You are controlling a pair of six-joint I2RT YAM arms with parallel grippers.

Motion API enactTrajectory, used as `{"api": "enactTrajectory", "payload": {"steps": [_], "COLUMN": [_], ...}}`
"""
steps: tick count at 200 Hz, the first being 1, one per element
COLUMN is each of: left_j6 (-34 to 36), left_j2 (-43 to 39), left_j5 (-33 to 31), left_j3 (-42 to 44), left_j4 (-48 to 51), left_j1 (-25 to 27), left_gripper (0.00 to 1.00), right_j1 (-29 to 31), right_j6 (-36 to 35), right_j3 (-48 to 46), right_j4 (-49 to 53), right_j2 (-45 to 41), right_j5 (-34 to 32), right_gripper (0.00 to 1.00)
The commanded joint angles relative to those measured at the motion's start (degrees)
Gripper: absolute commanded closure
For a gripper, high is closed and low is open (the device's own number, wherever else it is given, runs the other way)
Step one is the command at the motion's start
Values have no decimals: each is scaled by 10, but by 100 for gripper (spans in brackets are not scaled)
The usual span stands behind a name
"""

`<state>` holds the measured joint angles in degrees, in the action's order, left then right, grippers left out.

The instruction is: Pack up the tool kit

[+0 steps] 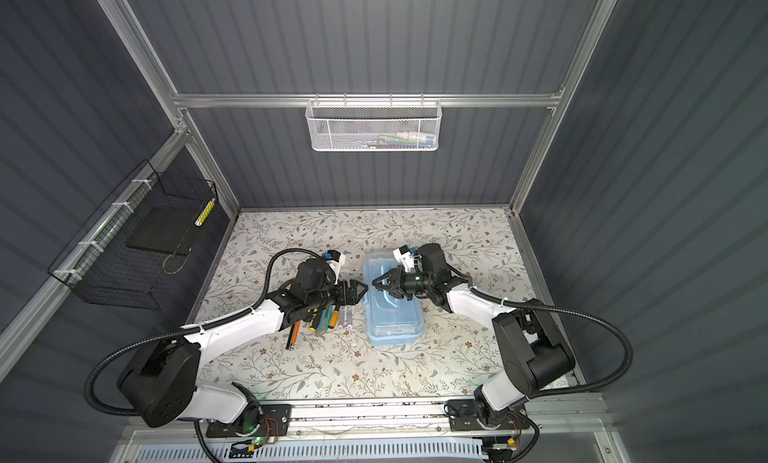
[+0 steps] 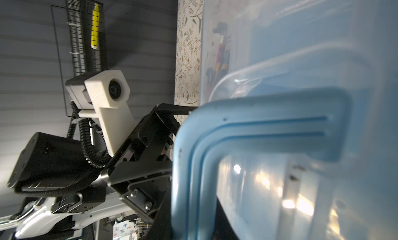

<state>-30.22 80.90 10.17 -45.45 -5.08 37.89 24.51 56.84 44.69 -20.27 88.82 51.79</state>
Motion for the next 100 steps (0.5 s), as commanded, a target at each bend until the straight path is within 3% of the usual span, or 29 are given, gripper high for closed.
{"api": "enactTrajectory", "payload": {"steps": [1, 44, 86, 100], "left_j6": [2, -25, -73, -90], "left_j2": [-29, -71, -56, -45], "left_j5": [40, 66, 108, 118], "left_j3": [11, 25, 41, 49], "left_j4": [-7, -22, -74, -97], "left_j1": [3, 0, -1, -1], "left_gripper": [14, 12, 14, 15], "right_j1": [-17, -57, -90, -97], "right_j6": [71, 179, 319, 340], "right_j3": [-24, -66, -82, -83], "right_j4": [-190, -396, -627, -645], "right_j2": [3, 40, 132, 151], "right_j5": [102, 133, 141, 141], "right_gripper": [100, 100, 100, 100]}}
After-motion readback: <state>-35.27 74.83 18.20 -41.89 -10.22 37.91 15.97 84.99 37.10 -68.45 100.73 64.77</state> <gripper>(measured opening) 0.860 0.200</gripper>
